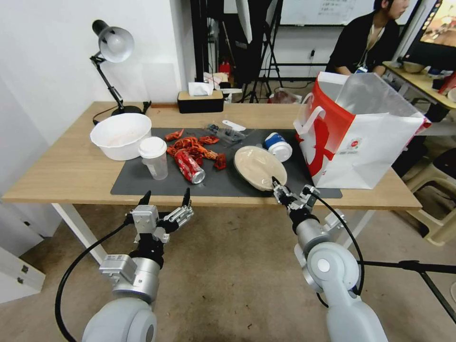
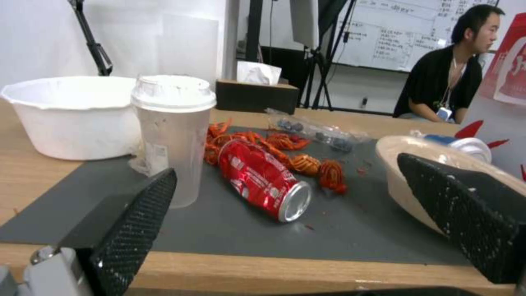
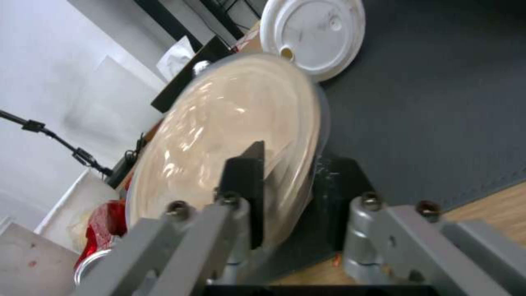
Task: Pick up the trash from the table and place it into the takeout bag.
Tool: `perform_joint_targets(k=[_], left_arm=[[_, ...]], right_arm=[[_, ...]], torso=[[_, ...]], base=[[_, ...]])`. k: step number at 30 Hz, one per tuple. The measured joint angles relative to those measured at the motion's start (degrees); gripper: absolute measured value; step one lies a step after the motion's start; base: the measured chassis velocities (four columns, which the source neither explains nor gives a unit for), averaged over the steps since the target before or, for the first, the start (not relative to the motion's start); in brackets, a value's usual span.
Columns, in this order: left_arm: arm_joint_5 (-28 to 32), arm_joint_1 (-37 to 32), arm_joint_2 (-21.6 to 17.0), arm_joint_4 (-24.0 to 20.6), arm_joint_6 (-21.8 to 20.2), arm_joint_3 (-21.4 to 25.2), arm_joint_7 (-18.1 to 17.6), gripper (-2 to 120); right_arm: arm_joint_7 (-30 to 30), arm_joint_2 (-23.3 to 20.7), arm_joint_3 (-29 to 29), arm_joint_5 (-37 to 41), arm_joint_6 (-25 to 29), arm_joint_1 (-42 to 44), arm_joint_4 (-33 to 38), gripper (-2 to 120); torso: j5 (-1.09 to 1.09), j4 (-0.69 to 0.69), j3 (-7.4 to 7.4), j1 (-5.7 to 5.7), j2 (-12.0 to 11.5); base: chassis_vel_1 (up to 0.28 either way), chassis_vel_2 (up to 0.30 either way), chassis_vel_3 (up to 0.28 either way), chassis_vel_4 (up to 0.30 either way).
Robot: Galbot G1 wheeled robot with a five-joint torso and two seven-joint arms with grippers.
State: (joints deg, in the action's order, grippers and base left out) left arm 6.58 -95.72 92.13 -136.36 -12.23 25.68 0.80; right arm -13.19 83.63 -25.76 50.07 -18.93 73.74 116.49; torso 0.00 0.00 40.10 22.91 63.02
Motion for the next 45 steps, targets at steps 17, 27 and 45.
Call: perform_joint_targets(k=[17, 27, 45], left_arm=[[0.0, -0.2, 0.0, 0.3, 1.1, 0.2, 0.1, 100], [-0.8, -0.7, 0.0, 0.1, 1.6, -0.4, 0.5, 100], [-1.8, -0.3, 0.0, 0.7, 2.5, -1.4, 1.9, 100]], right_arm=[[14.6, -5.4, -5.0, -1.9, 12.0, -2.6, 9.0, 0], [14.4, -17.7, -17.0, -8.6, 16.0, -11.7, 7.0, 0], [7.3, -25.5, -17.7, -14.5, 12.1, -19.8, -8.3, 9]], torso=[[0.0, -0.01, 0.0, 0.0, 0.0], [0.01, 0.0, 0.0, 0.01, 0.0], [0.01, 0.0, 0.01, 0.01, 0.0]], base=[[0.0, 0.0, 0.0, 0.0], [0.0, 0.0, 0.0, 0.0], [0.0, 0.0, 0.0, 0.0]])
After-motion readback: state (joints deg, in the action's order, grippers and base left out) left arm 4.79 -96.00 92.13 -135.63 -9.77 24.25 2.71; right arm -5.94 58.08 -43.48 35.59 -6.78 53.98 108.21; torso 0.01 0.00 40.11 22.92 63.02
